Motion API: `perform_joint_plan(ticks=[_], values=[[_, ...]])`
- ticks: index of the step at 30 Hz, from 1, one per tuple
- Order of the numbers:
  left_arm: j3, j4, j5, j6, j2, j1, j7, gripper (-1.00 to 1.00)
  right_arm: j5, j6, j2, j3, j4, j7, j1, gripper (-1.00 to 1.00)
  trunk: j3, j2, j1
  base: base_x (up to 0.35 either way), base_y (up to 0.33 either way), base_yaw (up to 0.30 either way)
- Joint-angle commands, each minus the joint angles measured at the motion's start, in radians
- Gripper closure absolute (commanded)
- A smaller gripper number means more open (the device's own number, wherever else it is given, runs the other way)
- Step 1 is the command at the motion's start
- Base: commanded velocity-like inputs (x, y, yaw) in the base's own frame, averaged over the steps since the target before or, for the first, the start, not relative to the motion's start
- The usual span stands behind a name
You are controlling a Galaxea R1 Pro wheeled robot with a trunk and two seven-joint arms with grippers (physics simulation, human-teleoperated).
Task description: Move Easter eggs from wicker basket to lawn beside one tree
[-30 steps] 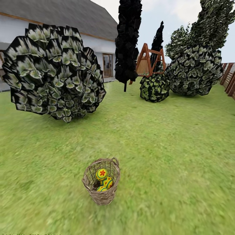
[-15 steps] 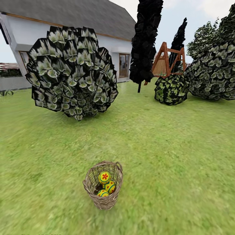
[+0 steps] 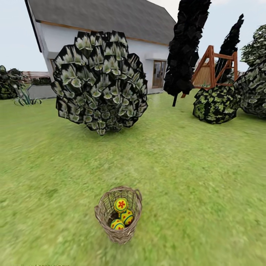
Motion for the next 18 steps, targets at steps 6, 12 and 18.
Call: perform_joint_plan(ticks=[6,12,18], values=[[0.000,0.000,0.000,0.000,0.000,0.000,0.000,-1.00,0.000,0.000,-0.001,0.000,0.000,0.000,0.000,-1.00,0.000,0.000,0.000,0.168,-0.246,0.294],[-0.001,0.000,0.000,0.000,0.000,0.000,0.000,-1.00,-0.001,0.000,-0.001,0.000,-0.001,0.000,0.000,-1.00,0.000,0.000,0.000,0.067,-0.090,0.294],[-0.001,0.000,0.000,0.000,-0.001,0.000,0.001,-1.00,0.004,0.002,-0.008,0.002,0.000,0.007,0.000,-1.00,0.000,0.000,0.000,0.003,-0.005,0.106]])
